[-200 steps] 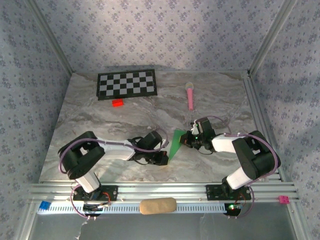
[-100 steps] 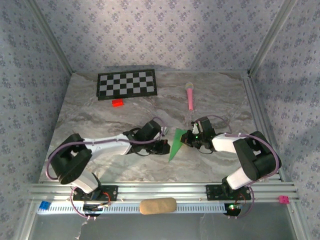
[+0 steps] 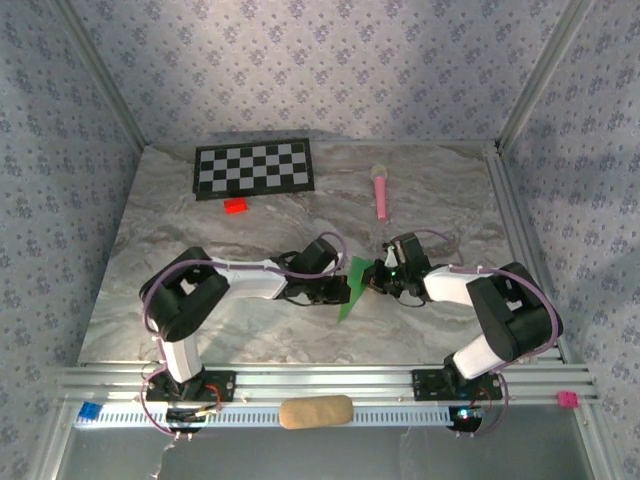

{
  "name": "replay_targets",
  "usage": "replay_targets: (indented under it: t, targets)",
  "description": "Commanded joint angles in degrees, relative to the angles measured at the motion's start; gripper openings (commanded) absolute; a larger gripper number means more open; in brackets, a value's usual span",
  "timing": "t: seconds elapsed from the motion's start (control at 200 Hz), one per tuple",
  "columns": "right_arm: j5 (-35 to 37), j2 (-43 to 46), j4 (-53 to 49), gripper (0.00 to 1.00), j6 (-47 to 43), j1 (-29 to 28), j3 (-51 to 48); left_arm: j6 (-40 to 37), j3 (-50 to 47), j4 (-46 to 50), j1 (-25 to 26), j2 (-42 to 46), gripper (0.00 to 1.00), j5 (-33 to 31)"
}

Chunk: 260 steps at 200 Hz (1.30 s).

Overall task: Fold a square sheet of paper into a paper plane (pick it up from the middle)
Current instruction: Fold the wing for the fifth time at the center of the table.

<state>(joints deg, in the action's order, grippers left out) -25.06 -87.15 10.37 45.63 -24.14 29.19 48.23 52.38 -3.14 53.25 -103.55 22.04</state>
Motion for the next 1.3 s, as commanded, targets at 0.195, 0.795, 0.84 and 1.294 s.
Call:
replay_targets:
  t: [0.195, 0.795, 0.84, 1.294]
  targets:
    - [-0.28, 5.08, -6.3, 0.1, -1.79, -0.01, 1.07, -1.11, -2.11, 3.7, 0.44, -2.84, 0.0, -2.55]
    - [-4.04, 0.21, -5.72, 0.06, -4.19, -4.66, -1.0, -1.78, -4.91, 3.94, 0.8, -1.83, 0.0, -4.09]
    - [-3.61, -0.16, -5.56, 0.06, -4.31, -4.1, -1.41, -1.88, -5.2, 3.93, 0.8, -1.83, 0.0, -4.03]
    - [-0.87, 2.28, -2.45, 0.08, -4.8, 5.28, -0.79, -2.68, -6.69, 4.13, 2.8, -3.67, 0.0, -3.83]
